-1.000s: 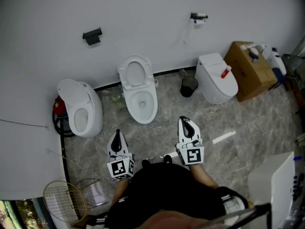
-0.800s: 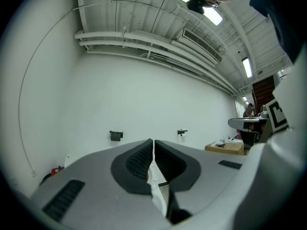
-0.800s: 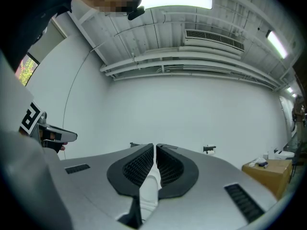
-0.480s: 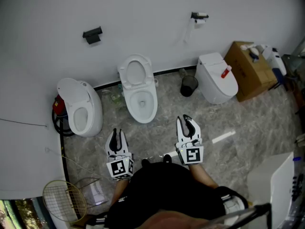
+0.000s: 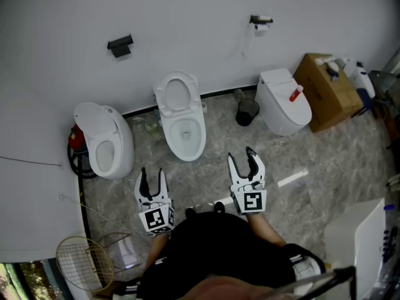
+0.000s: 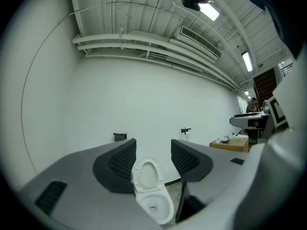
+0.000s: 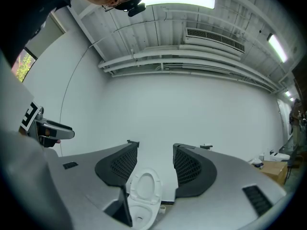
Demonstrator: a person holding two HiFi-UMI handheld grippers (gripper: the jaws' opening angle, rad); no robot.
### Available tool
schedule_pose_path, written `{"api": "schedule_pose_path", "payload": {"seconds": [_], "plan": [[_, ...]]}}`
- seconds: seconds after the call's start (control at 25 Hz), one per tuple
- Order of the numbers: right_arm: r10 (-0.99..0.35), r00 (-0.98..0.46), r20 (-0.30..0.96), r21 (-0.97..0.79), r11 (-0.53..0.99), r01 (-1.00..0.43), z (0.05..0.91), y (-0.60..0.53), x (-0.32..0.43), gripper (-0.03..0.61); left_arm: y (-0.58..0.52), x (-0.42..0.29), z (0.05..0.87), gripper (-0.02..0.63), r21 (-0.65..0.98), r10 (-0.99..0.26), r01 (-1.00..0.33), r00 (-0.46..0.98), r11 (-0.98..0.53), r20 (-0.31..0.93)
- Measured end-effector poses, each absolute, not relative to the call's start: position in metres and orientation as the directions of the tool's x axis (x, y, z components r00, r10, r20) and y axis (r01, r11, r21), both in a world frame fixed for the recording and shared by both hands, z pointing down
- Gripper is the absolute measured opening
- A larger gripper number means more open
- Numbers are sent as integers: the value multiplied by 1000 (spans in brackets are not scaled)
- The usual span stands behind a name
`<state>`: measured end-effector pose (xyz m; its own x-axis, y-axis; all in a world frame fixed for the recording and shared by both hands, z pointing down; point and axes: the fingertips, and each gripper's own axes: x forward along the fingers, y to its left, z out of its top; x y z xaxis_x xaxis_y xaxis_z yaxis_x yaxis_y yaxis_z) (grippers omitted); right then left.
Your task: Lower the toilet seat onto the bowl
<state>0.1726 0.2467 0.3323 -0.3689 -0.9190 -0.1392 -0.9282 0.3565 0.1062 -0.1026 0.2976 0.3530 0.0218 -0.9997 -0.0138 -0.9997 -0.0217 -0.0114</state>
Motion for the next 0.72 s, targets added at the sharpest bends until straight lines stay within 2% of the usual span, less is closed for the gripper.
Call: {"api": "schedule_pose_path", "payload": {"seconds": [0.48, 0.72], "plan": [[-918, -380, -112, 67, 375, -925, 340, 235, 170, 410, 289, -105, 352, 397, -21, -1000, -1000, 20, -20, -9], [-914, -390, -113, 56, 386, -921, 340, 233, 166, 440, 286, -106, 350, 487, -35, -1000, -999, 16, -15, -12]]}}
